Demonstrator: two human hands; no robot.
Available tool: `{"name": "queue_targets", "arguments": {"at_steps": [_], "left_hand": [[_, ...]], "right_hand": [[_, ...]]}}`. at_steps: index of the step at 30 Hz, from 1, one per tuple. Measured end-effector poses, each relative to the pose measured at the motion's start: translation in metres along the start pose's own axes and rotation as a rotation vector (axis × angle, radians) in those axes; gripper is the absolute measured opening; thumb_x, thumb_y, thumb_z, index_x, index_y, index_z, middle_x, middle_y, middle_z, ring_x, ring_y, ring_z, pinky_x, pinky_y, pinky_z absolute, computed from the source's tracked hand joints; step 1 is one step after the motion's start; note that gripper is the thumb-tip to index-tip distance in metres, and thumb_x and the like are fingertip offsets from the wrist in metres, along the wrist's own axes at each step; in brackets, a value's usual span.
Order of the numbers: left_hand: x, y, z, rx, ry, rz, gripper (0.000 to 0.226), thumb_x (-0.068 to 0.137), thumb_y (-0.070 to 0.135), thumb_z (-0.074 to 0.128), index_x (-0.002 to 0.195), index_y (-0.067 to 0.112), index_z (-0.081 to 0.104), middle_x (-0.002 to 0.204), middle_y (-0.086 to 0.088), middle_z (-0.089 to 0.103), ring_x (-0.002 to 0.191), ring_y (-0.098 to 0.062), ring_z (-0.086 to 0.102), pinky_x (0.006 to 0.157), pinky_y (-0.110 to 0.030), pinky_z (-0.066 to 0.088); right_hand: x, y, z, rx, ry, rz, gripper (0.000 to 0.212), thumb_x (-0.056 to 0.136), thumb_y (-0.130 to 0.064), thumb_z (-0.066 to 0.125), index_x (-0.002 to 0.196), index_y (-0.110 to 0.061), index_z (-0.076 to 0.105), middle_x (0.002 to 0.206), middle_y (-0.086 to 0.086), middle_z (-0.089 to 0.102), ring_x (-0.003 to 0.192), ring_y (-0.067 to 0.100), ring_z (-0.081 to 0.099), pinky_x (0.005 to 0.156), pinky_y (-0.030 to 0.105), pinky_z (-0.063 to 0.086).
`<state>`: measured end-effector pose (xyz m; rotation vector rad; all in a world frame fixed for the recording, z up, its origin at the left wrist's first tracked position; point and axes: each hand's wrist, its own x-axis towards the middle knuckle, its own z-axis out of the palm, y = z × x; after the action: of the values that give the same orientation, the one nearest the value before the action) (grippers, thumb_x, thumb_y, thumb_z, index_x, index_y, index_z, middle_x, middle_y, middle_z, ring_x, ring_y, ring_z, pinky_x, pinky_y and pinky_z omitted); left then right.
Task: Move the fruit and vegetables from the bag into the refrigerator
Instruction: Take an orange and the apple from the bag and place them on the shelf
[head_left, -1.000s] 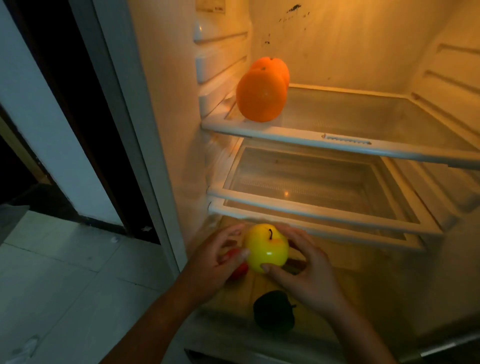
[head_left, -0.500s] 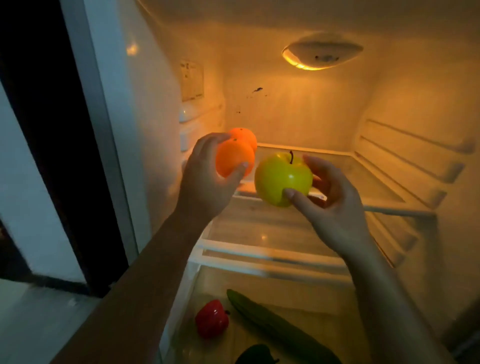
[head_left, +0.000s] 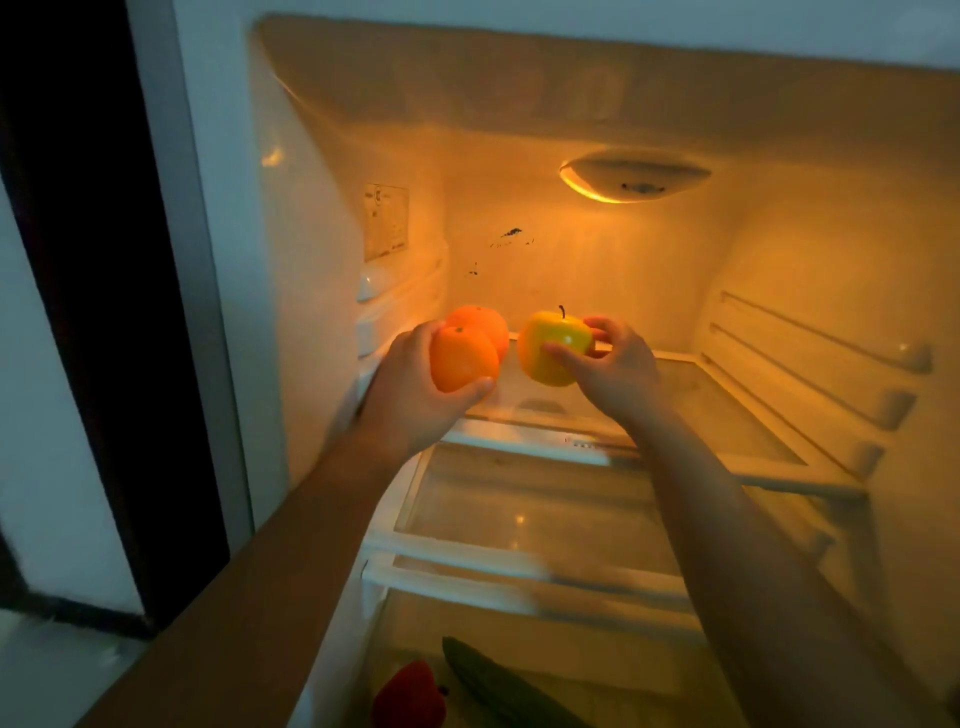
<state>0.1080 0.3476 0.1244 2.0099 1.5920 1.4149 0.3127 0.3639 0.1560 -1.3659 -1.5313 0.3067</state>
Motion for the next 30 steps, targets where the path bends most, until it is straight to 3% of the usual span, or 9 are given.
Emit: {"name": "queue_targets", "arguments": {"at_steps": [5, 10, 24, 30], "left_hand": [[-0.001, -0.004, 0.004, 0.036, 0.066, 0.022, 0.084, 0.07, 0.049, 0.073, 0.138, 0.024, 0.031, 0.137, -0.002, 0.04, 0.122, -0.021, 0.043, 0.096, -0.037, 0.042], [0.0, -0.005, 0.007, 0.074, 0.116, 0.025, 0.083, 0.071, 0.052, 0.071, 0.139, 0.025, 0.031, 0.136, -0.002, 0.039, 0.121, -0.021, 0.043, 0.092, -0.033, 0.04], [-0.004, 0.005, 0.004, 0.036, 0.016, -0.004, 0.084, 0.071, 0.056, 0.068, 0.139, 0.026, 0.029, 0.137, 0.0, 0.042, 0.122, -0.021, 0.045, 0.096, -0.04, 0.045], [-0.016, 0.018, -0.005, 0.11, 0.031, 0.004, 0.087, 0.076, 0.057, 0.063, 0.144, 0.024, 0.022, 0.145, -0.003, 0.034, 0.128, -0.024, 0.04, 0.1, -0.044, 0.042]], "right_hand": [[0.009, 0.011, 0.013, -0.01, -0.166, 0.034, 0.061, 0.077, -0.04, 0.072, 0.128, -0.018, 0.047, 0.119, 0.004, 0.057, 0.1, 0.018, 0.056, 0.079, 0.03, 0.047], [0.013, 0.02, 0.017, -0.026, -0.153, 0.034, 0.07, 0.067, -0.046, 0.078, 0.127, -0.025, 0.047, 0.122, 0.002, 0.055, 0.103, 0.02, 0.058, 0.087, 0.043, 0.053], [0.003, 0.011, 0.012, -0.027, -0.208, 0.063, 0.085, 0.072, -0.036, 0.078, 0.141, -0.02, 0.031, 0.136, 0.004, 0.047, 0.115, 0.021, 0.051, 0.092, 0.039, 0.049], [-0.004, 0.012, 0.0, -0.03, -0.152, 0.129, 0.094, 0.071, -0.044, 0.076, 0.145, -0.017, 0.025, 0.14, 0.007, 0.045, 0.118, 0.025, 0.051, 0.096, 0.043, 0.047]]}}
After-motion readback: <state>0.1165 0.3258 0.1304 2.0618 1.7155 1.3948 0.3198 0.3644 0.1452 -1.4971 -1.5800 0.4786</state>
